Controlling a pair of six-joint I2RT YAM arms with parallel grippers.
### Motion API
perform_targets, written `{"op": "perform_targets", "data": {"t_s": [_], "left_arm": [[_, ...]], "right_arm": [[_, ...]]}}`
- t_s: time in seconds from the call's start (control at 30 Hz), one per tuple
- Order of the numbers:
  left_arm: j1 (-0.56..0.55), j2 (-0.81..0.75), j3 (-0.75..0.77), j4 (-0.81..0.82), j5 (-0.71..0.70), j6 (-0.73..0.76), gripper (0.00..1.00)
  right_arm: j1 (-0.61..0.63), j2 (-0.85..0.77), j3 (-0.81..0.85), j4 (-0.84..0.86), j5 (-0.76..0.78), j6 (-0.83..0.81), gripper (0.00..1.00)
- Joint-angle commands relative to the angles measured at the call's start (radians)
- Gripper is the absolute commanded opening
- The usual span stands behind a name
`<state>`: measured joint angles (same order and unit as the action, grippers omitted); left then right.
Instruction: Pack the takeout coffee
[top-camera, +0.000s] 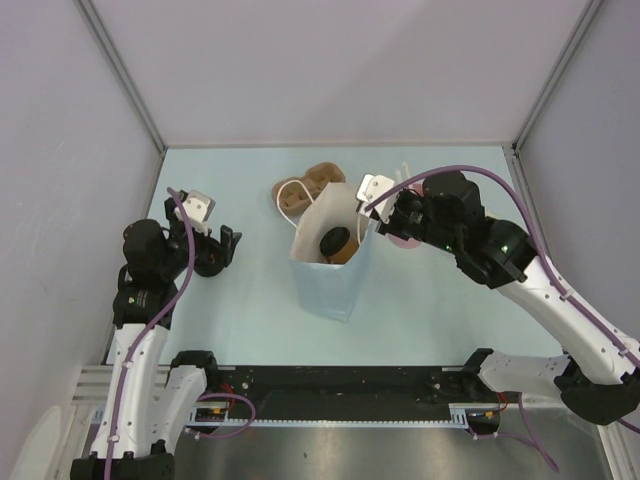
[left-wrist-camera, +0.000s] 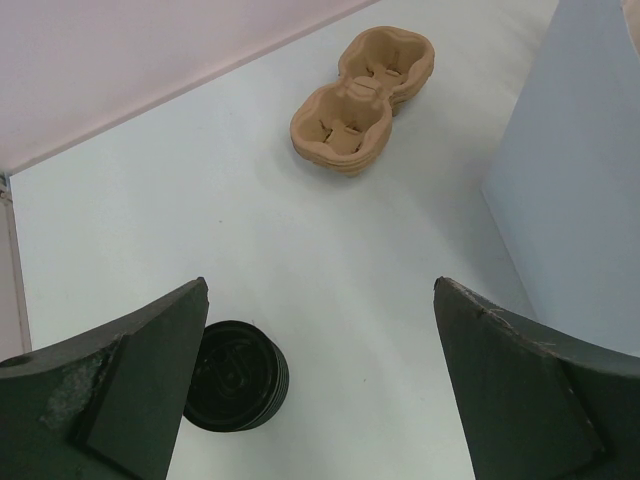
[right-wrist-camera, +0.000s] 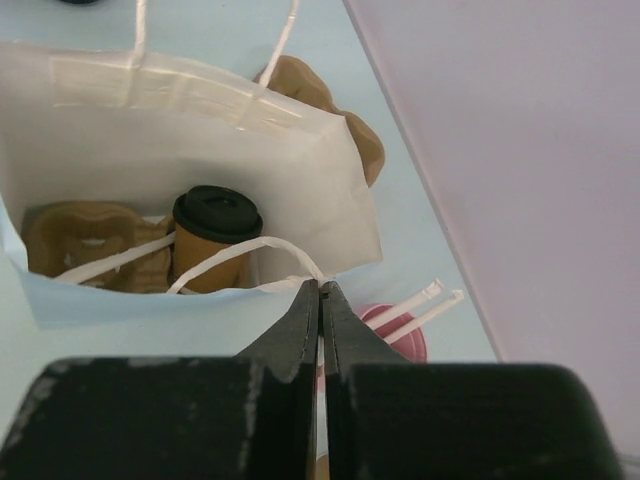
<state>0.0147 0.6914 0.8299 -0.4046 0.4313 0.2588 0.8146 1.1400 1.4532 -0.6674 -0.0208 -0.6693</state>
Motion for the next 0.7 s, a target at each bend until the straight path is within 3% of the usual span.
{"op": "perform_targets", "data": {"t_s": [0.0, 0.67], "left_arm": [[0.013, -0.015, -0.008, 0.038, 0.027, -0.023, 0.99], [0.013, -0.012, -0.011, 0.043, 0.03, -0.021, 0.99]], "right_arm": [[-0.022, -0.008, -0.001, 0.089, 0.064, 0.027, 0.0], [-0.104, 0.015, -0.028, 0.146, 0.058, 0.071, 0.0]]}}
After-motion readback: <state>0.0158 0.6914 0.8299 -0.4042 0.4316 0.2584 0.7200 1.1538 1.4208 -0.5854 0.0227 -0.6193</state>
